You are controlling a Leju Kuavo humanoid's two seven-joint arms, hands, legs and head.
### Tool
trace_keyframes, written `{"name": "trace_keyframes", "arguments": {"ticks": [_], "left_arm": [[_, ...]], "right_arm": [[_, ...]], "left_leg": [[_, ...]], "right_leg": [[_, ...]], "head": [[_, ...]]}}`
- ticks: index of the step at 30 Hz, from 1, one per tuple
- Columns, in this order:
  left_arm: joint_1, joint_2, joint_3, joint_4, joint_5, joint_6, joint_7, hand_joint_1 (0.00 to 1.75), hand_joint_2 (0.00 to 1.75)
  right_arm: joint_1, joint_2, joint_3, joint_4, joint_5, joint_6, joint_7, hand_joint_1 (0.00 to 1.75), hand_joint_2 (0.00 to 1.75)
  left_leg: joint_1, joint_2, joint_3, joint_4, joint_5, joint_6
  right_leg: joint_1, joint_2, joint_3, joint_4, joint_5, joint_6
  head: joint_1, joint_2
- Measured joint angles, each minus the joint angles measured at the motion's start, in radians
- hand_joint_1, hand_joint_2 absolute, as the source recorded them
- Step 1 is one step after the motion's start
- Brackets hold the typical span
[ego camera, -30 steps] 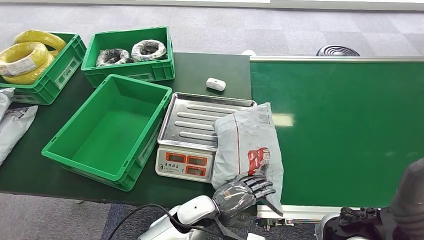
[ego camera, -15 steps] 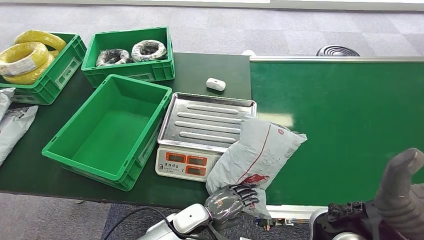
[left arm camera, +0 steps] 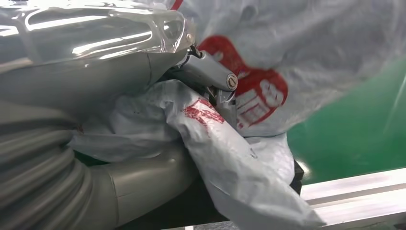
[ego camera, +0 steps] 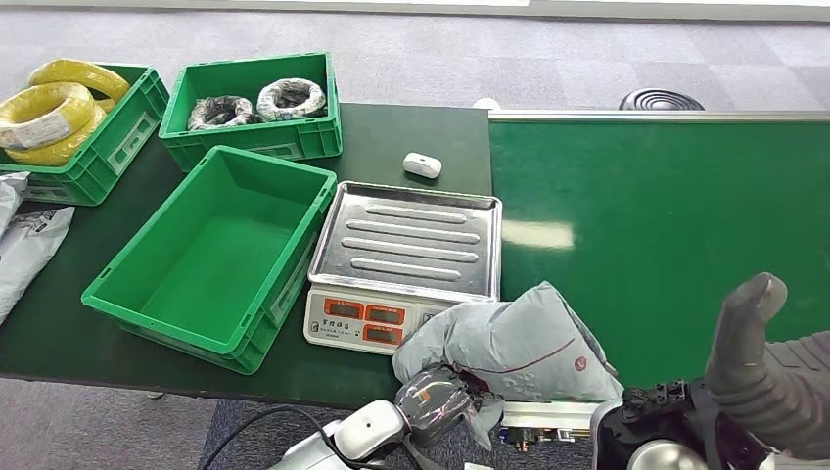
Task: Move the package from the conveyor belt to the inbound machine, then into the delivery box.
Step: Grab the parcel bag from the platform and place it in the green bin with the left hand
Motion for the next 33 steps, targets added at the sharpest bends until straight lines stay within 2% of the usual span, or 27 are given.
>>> {"name": "trace_keyframes", "arguments": {"ticks": [5,10,13,19,24,28,33], "left_arm": [[0.004,0.000,0.035,-0.010,0.056,0.016,-0.062,1.71,1.75],[0.011,0.002,0.125,-0.093,0.155,0.016,-0.142,1.70,1.75],[0.028,0.014,0.203,-0.224,0.210,0.000,-0.171,1.70,1.75],[0.061,0.081,0.373,-0.608,0.340,-0.058,-0.206,1.70,1.75],[0.073,0.129,0.498,-0.879,0.449,-0.044,-0.264,1.68,1.75],[0.073,0.153,0.575,-1.019,0.510,-0.017,-0.284,1.67,1.75],[0.058,0.170,0.649,-1.115,0.552,0.025,-0.276,1.65,1.75]], "right_arm": [[-0.003,0.000,0.000,0.007,0.003,0.000,0.000,0.00,1.75],[-0.003,0.000,-0.003,0.008,0.005,0.000,0.000,0.00,1.75],[-0.002,0.000,-0.007,0.010,0.005,0.000,0.000,0.00,1.75],[0.007,0.000,-0.022,0.015,0.003,0.000,0.000,0.00,1.75],[0.029,0.003,-0.033,0.016,0.000,0.000,0.000,0.00,1.75],[0.037,0.003,-0.038,0.020,-0.008,0.000,0.000,0.00,1.75],[0.037,0.003,-0.041,0.028,-0.016,0.000,0.000,0.00,1.75]], "left_leg": [[0.000,0.000,0.000,0.000,0.000,0.000],[0.000,0.000,0.000,0.000,0.000,0.000],[0.000,0.000,0.000,0.000,0.000,0.000],[0.000,0.000,-0.001,0.000,0.000,0.000],[0.000,0.000,-0.002,0.000,0.000,0.000],[0.000,0.000,-0.002,0.000,0.000,0.000],[0.000,0.000,-0.003,0.000,0.000,0.000]], "right_leg": [[0.000,0.000,0.000,0.000,0.000,0.000],[0.000,0.000,0.000,0.000,0.000,0.000],[0.000,0.000,0.000,0.000,0.000,0.000],[0.000,0.000,-0.002,0.001,0.000,0.000],[0.000,0.000,-0.003,0.002,0.000,0.000],[0.000,0.000,-0.003,0.002,0.000,-0.001],[0.000,0.000,-0.003,0.002,0.000,0.000]], "head": [[0.000,0.000],[0.000,0.000],[0.000,0.000],[0.000,0.000],[0.000,0.000],[0.000,0.000],[0.000,0.000]]}}
